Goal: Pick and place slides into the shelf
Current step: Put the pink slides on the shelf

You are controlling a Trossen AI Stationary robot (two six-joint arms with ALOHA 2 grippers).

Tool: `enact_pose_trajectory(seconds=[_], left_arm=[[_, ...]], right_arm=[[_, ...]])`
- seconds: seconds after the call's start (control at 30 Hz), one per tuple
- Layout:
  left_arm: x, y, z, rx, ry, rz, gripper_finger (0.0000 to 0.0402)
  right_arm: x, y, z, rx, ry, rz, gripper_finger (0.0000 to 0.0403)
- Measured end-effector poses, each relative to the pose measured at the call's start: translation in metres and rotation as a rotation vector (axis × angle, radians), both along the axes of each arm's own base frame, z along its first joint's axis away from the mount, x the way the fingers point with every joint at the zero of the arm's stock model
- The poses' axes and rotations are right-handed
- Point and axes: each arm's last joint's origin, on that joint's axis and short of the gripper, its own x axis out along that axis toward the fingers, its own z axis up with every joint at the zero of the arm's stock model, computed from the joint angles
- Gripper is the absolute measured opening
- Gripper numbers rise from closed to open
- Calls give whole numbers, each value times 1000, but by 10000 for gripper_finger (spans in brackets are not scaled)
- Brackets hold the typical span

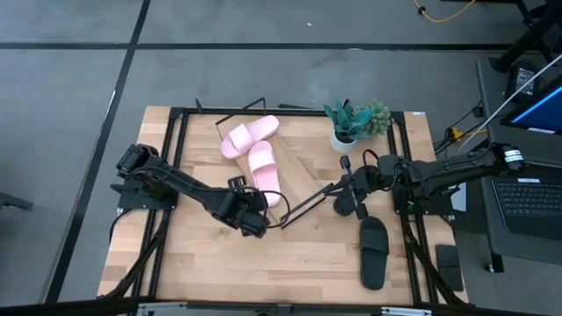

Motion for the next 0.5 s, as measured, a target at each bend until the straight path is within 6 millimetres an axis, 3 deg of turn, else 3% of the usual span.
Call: enact_pose_trajectory(seconds=[0.2,0.5], left_arm=[[9,7,-1,-50,-39,16,2],[10,14,-26,-103,-11,42,1]], right_arm=[[0,0,0,1,0,7,21],[-2,11,-1,-21,-1,75,21]])
